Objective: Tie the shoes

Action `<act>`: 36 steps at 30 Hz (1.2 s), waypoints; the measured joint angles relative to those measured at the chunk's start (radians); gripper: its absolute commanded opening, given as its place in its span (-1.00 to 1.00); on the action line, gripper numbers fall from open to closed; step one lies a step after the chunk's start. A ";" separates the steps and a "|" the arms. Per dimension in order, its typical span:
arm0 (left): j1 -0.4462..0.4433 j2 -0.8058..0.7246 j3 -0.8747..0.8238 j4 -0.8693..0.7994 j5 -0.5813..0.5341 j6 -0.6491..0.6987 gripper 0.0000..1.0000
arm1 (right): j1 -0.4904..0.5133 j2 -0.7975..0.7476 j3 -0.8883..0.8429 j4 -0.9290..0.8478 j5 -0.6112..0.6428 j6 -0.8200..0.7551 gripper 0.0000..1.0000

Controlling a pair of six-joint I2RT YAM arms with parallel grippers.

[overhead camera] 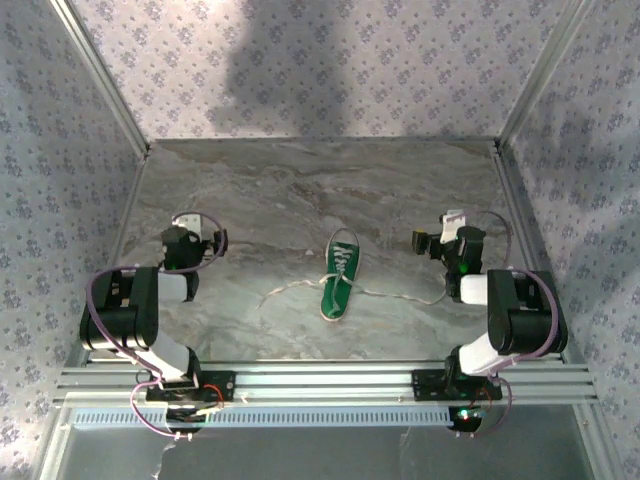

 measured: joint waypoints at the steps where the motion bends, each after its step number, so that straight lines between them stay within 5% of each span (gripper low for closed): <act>1: 0.000 0.000 0.000 0.000 0.000 0.000 0.99 | 0.000 0.000 0.000 0.000 0.000 0.000 0.99; 25: -0.039 -0.016 -0.020 0.028 -0.036 0.016 0.99 | 0.025 -0.004 0.006 -0.013 0.101 0.006 0.99; 31: -0.164 -0.376 -0.108 -0.093 -0.174 0.009 0.99 | 0.103 -0.156 -0.039 -0.037 0.152 -0.043 0.99; 36: -0.184 -0.695 -0.086 -0.271 -0.270 -0.140 0.99 | 0.171 -0.343 -0.016 -0.163 0.143 -0.057 0.99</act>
